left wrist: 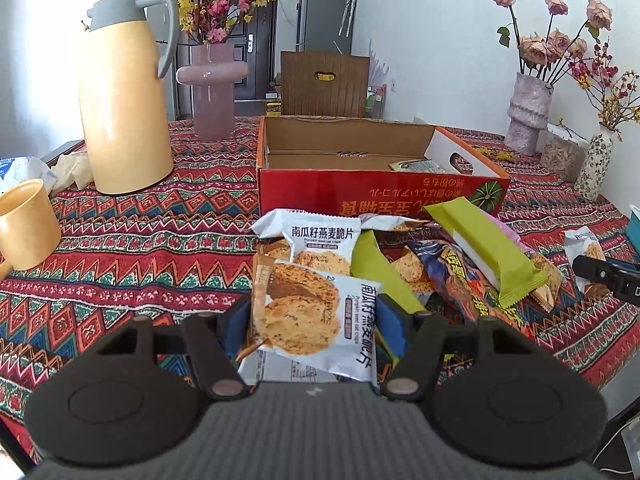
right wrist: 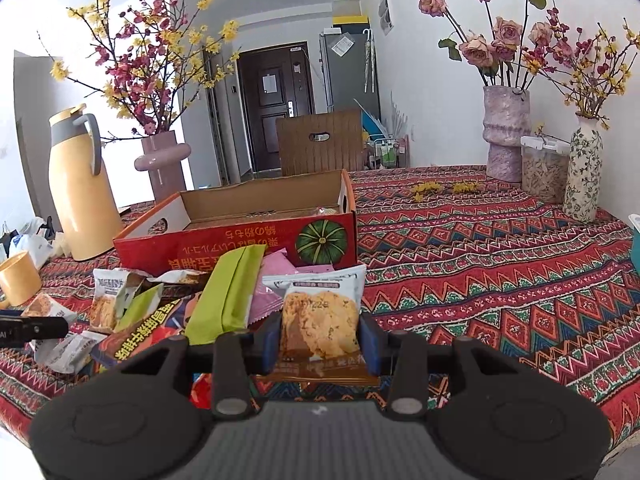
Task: Organize snacks
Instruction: 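Carry both cookie packets over the cardboard box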
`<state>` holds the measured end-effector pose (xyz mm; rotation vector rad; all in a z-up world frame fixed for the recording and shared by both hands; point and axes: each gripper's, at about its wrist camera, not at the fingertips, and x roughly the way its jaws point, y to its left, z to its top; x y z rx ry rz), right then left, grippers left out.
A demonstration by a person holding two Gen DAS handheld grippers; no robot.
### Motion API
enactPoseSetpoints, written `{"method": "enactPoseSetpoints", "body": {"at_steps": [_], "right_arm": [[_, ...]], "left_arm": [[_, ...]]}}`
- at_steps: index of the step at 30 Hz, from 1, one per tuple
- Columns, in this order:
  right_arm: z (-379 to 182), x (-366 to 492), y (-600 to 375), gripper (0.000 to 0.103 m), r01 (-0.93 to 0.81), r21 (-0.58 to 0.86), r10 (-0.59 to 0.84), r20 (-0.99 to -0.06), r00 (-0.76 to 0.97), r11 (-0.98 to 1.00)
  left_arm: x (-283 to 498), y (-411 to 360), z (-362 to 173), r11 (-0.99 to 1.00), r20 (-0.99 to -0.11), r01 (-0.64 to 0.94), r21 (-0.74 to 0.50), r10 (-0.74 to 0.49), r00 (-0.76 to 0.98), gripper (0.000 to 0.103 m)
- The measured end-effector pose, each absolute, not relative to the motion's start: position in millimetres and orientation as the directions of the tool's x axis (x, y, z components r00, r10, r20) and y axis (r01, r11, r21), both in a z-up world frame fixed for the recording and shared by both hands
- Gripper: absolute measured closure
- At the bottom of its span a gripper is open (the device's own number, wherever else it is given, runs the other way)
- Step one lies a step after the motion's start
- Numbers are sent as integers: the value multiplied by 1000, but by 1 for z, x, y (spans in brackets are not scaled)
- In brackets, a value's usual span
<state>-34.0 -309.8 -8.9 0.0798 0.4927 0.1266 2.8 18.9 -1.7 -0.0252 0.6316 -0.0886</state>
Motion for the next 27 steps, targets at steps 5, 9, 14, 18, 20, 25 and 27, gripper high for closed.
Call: {"method": "enactPoseSetpoints", "body": {"at_steps": [5,9,14,18,20,25,27], "right_arm": [[-6,-21,-308,63,-108,102,143,-457,878,989],[-3,-8,-305,63,-117,96,148,-446,882,988],[4,9,-301,63,-123,93,151,-424,893,988],[12,24,-298,63,-135,89,159,-402,902,987],[15,32,-295,63,-139,87,162,-393,905,986],[22,57,-291,63,-142,85,164,-379,911,986],[24,66,-288,63,-144,84,165,-375,912,986]], "left_arm": [[14,15,8,995,-567,83,-50,-96,818,37],[25,11,16,995,-550,85,-47,-97,829,37],[37,3,25,994,-532,102,-38,-106,840,37],[50,-3,32,994,-518,105,-36,-109,848,37],[58,-4,35,994,-515,103,-40,-109,850,37],[76,-9,42,994,-503,101,-41,-108,857,37],[84,-11,44,994,-501,98,-48,-108,859,36]]}}
